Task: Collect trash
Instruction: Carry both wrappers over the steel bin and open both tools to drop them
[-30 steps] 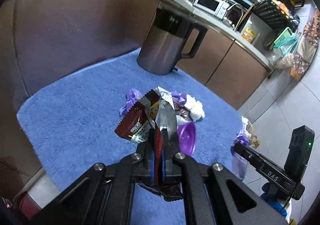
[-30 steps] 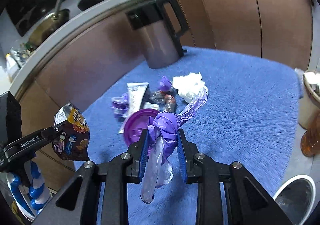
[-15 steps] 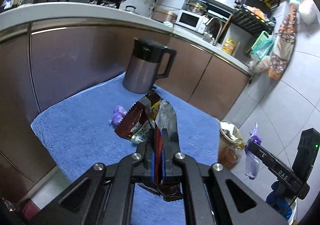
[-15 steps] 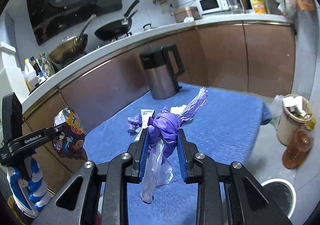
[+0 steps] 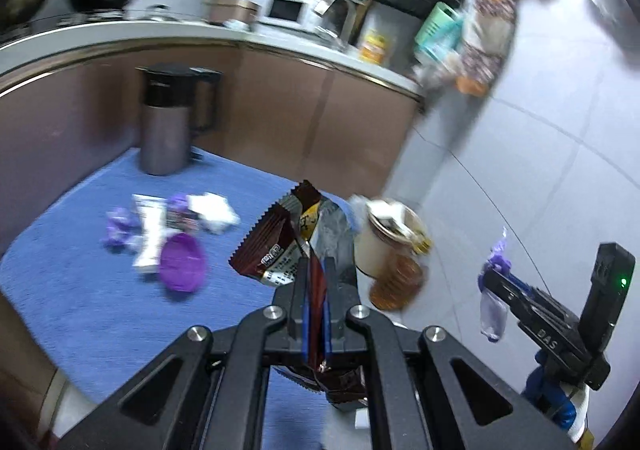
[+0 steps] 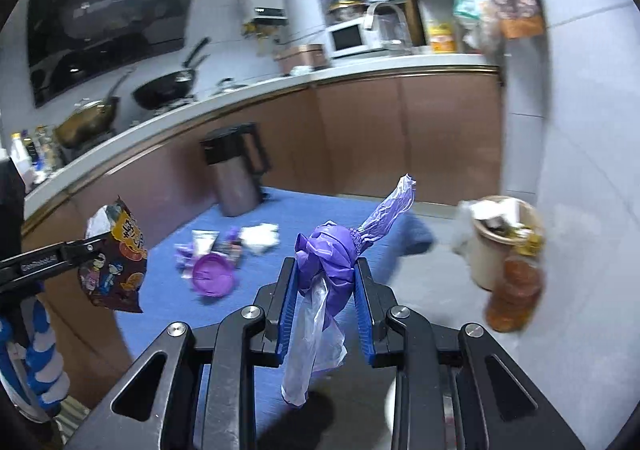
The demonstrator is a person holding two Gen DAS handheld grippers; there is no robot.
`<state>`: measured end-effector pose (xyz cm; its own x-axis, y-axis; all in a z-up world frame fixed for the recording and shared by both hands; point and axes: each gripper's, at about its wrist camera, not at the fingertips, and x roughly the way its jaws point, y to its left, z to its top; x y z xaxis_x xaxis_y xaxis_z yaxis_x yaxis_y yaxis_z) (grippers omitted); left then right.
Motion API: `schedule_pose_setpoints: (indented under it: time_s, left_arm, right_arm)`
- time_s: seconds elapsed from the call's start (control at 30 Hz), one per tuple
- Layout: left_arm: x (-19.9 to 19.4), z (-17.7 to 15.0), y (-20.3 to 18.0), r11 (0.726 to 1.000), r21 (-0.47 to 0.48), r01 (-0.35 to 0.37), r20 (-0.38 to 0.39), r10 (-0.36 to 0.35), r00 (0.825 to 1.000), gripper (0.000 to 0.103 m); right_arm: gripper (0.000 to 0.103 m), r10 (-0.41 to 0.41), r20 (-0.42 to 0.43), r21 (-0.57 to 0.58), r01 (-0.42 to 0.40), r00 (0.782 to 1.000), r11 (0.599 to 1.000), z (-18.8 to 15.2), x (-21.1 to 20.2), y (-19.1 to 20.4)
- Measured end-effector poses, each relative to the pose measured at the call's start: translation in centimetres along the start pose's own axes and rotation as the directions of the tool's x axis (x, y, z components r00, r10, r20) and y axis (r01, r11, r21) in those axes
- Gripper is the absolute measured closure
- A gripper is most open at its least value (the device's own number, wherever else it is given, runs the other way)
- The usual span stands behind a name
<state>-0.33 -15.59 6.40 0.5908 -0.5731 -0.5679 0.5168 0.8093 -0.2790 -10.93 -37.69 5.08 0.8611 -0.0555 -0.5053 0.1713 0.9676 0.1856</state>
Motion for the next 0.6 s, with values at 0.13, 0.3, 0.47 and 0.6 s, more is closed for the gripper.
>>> schedule_pose_setpoints:
  time_s: [0.13,0.3,0.47,0.6]
  left_arm:
    - [4.2,-0.9,-4.6,0.995,0.073,0.072,-0.083,-0.066,0.994,0.099]
    - [10.6,-2.8,-9.9,0.976,0.129,0.173,-0.212,-0.143,0.967,0.099]
    - [16.8,-5.6,-13.9,0.959,0.160,0.234,-0.330,-0.172,0.928,0.099]
    - [21.0,-7.5,-15.9,0.951,0.168,0.261,-0.392,-0.179,0.903,0.099]
  right_arm:
    - [0.075,-0.095,-0.020,0.031,0.095,0.995,0.995,-1.3,-0.3,-4.6]
    - [0.075,-0.183,-0.093,0.088,0.191,0.979,0.978,-3.8,1.0,-10.1]
    - [0.075,-0.227,-0.197,0.139,0.256,0.954,0.957,-6.9,3.7,-14.9]
    - [0.075,-0.234,-0.275,0.162,0.285,0.933,0.945,-9.3,6.4,-17.3]
